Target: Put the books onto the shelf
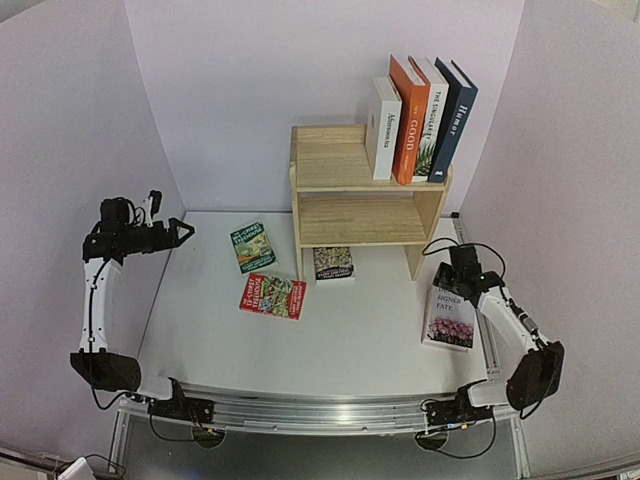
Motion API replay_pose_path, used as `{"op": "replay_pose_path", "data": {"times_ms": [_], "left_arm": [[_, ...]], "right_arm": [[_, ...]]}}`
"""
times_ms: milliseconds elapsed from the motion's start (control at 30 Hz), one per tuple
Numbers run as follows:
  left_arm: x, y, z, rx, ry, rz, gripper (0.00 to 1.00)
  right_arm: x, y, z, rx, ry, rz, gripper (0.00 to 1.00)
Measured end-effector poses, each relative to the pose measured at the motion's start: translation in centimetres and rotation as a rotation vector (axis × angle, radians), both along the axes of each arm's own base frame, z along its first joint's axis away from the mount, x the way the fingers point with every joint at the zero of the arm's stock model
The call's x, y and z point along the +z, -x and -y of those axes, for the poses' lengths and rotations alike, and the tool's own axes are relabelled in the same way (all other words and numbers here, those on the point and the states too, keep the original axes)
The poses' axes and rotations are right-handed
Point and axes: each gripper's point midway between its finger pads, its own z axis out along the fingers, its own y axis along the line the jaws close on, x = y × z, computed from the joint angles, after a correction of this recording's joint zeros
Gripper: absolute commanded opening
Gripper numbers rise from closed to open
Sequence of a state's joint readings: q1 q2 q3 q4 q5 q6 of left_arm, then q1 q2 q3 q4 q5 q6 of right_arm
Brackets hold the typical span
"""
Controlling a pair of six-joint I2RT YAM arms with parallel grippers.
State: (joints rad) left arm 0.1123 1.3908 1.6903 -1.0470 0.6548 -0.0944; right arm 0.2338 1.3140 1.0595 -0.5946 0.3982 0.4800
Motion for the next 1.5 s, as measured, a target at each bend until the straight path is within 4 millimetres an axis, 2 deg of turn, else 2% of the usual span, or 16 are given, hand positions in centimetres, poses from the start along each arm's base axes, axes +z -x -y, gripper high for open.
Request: {"op": "replay_pose_path", "data": {"times_ms": [67,267,333,433,633,700,800,900,1000,1133,1200,1400,1500], "left_arm": [[0.2,0.3,0.0,0.000,-0.001,0.006,1.00],[0.9,0.9,0.2,-0.005,0.000,0.029,1.00],[0.8,1.0,0.2,-0.007,0.002,0.026,1.00],[0.6,1.0,0.3,-0.012,0.007,0.019,1.00],[0.3,1.1,0.5,-0.026,0.008,0.016,1.00],[0.2,1.1,0.5,-0.028,0.007,0.017,1.00],[0.3,1.2,0.6,-0.033,0.010,0.019,1.00],[0.3,1.2,0.6,-0.035,0.012,0.019,1.00],[0.4,1.2,0.7,-0.039,0.016,0.020,1.00],[0.4,1.3,0.8,-0.044,0.020,0.020,1.00],[0.4,1.3,0.8,-0.046,0.022,0.020,0.99],[0.5,1.3,0.9,-0.049,0.025,0.021,1.00],[0.5,1.3,0.9,-0.050,0.026,0.021,1.00]], "right_arm": [[-1.9,1.0,2.5,-0.098,-0.024,-0.051,0.90],[-6.8,3.6,7.8,-0.315,-0.149,-0.185,0.93],[-8.3,4.2,9.3,-0.372,-0.181,-0.230,0.93],[-10.2,4.8,9.9,-0.404,-0.232,-0.294,0.93],[-12.9,5.4,10.3,-0.424,-0.329,-0.384,0.93],[-13.6,5.5,10.1,-0.414,-0.369,-0.407,0.89],[-14.1,5.0,9.3,-0.380,-0.449,-0.418,0.72],[-14.4,4.3,8.2,-0.328,-0.523,-0.418,0.48],[-14.4,3.6,6.9,-0.287,-0.598,-0.411,0.31],[-14.4,3.5,5.7,-0.247,-0.657,-0.401,0.05],[-14.3,3.5,5.3,-0.235,-0.679,-0.394,0.00],[-13.9,4.1,4.6,-0.223,-0.719,-0.379,0.00],[-13.8,5.1,3.8,-0.218,-0.736,-0.386,0.00]]}}
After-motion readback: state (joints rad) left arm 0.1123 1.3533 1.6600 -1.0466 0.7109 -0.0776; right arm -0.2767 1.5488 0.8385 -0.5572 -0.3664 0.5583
